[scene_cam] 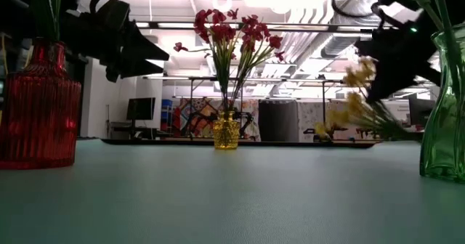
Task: Sort flowers into vase by color
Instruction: Put the right yellow flowers into the red vase
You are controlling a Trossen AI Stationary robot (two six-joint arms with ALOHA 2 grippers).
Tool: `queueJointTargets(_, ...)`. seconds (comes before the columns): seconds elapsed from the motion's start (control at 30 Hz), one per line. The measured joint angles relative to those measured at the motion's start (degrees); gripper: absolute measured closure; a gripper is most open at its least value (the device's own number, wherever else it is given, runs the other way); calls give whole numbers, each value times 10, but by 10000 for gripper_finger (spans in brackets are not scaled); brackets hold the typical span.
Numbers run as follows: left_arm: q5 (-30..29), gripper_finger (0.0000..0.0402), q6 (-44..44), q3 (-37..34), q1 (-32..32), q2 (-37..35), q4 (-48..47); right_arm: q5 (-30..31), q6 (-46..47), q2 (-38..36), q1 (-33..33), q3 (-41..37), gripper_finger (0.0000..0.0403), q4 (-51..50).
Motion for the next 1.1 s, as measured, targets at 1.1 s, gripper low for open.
queueJointTargets(1.1,225,163,135,206,24,100,119,-288,-647,86,-80,0,403,935)
